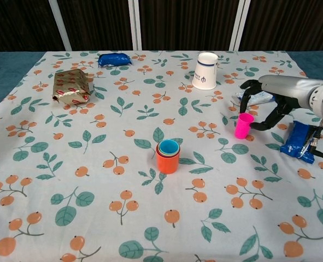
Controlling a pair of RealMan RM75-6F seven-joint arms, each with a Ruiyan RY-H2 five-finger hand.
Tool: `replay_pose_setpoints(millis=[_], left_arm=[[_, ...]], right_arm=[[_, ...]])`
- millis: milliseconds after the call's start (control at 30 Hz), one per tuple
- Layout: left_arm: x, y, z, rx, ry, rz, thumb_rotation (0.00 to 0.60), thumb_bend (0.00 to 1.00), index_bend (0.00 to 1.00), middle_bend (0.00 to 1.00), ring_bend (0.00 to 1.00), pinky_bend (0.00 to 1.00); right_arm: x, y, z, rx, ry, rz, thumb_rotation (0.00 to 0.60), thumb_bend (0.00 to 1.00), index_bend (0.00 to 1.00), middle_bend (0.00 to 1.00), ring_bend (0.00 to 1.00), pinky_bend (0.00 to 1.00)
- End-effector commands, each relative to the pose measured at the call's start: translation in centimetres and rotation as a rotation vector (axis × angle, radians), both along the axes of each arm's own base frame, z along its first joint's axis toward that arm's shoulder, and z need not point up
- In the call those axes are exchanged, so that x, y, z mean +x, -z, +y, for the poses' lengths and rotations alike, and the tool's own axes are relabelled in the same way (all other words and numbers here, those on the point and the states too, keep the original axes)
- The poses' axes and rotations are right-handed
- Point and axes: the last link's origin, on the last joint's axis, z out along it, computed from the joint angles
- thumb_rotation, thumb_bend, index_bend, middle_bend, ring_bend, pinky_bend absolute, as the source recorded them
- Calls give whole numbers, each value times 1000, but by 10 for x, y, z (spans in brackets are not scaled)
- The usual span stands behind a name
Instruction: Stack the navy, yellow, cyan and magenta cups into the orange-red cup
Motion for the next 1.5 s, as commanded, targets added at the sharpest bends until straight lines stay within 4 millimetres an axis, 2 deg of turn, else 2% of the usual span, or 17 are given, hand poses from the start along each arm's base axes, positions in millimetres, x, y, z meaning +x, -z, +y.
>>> replay_pose_setpoints(millis=[33,767,1033,1267,1500], left_arm=[[0,0,0,-2,-2,-1,600,87,134,15,0,0],[0,-1,0,7,-8,-6,600,87,136,13,0,0],[-1,-3,0,16,-12,-10,600,87,136,13,0,0],[-1,-4,-1,12,-13,-16,600,87,135,13,0,0],[0,-2,-2,3,-15,-20,600,87,135,12,0,0]], right_arm=[[1,1,0,1,-1,2,600,425,398,0,32,43],[6,5,0,-6,-6,3,600,428,475,0,44,52],[16,-7,2,-12,-25,-34,600,428,479,0,44,52],[35,-27,24,35,-69,-93,600,429,479,0,50,53],[56,-33,47,90,-105,-139,600,430,479,0,52,63]])
